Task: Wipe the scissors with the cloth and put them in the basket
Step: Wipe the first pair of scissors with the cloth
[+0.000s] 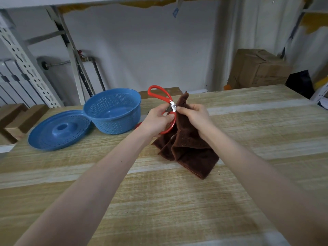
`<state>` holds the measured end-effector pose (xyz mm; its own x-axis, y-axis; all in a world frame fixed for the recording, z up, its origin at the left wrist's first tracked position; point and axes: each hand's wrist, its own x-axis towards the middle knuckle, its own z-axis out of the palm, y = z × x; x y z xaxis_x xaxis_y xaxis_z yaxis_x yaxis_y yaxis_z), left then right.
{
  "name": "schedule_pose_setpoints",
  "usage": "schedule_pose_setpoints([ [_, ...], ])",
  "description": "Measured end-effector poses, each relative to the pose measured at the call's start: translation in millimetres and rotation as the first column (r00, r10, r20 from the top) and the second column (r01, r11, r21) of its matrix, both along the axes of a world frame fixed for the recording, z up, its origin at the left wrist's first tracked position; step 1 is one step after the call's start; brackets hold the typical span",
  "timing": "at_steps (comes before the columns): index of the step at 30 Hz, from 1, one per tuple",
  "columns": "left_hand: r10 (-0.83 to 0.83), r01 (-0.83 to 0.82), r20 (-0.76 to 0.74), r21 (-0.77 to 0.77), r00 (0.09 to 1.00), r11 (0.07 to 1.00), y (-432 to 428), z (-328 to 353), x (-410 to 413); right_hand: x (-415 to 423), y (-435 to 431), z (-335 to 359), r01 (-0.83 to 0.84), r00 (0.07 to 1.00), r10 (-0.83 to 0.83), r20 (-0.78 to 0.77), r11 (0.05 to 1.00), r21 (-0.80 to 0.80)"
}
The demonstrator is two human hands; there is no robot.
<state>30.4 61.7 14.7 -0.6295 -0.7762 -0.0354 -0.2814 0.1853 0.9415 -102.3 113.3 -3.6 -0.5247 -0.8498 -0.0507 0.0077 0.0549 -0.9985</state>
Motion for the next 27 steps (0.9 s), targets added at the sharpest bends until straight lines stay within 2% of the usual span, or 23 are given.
schedule_pose_setpoints([
  [3,0.03,-0.03,-0.004,0.002,1.0,1.0,2,-1,-3,3,-3,-2,0.065,0.997,-0.063,0.038,0.997,-0.052],
  [7,0.034,-0.034,-0.005,0.056,0.999,0.998,-2,-5,-2,8,-5,-4,0.106,0.992,-0.104,0.066,0.994,-0.031],
  [10,0.023,-0.02,-0.027,0.107,0.999,0.994,-6,-7,2,4,-7,-3,0.141,0.969,-0.147,0.199,0.989,0.042],
  [12,0.027,-0.022,-0.033,0.122,0.999,0.992,-10,-7,6,-2,-6,-3,0.105,0.95,-0.122,0.288,0.992,0.074],
  [13,0.025,-0.021,-0.031,0.116,0.999,0.993,-11,-8,8,-4,-4,-4,0.07,0.958,-0.089,0.274,0.994,0.079],
  [16,0.008,-0.004,-0.046,0.091,0.999,0.996,-7,-7,7,-1,-3,-7,-0.073,0.997,0.075,-0.015,0.995,0.067],
  [18,0.001,0.002,-0.04,0.077,0.999,0.997,-5,-8,4,2,-4,-7,-0.057,0.992,0.061,-0.111,0.998,0.04],
  [23,-0.009,0.011,-0.028,0.056,1.0,0.998,-1,0,4,1,-4,-10,-0.009,1.0,0.008,-0.02,0.998,-0.055],
  [27,-0.022,0.025,-0.035,0.088,0.999,0.996,2,2,9,-3,-2,-9,-0.009,0.999,0.01,0.03,1.0,-0.024],
])
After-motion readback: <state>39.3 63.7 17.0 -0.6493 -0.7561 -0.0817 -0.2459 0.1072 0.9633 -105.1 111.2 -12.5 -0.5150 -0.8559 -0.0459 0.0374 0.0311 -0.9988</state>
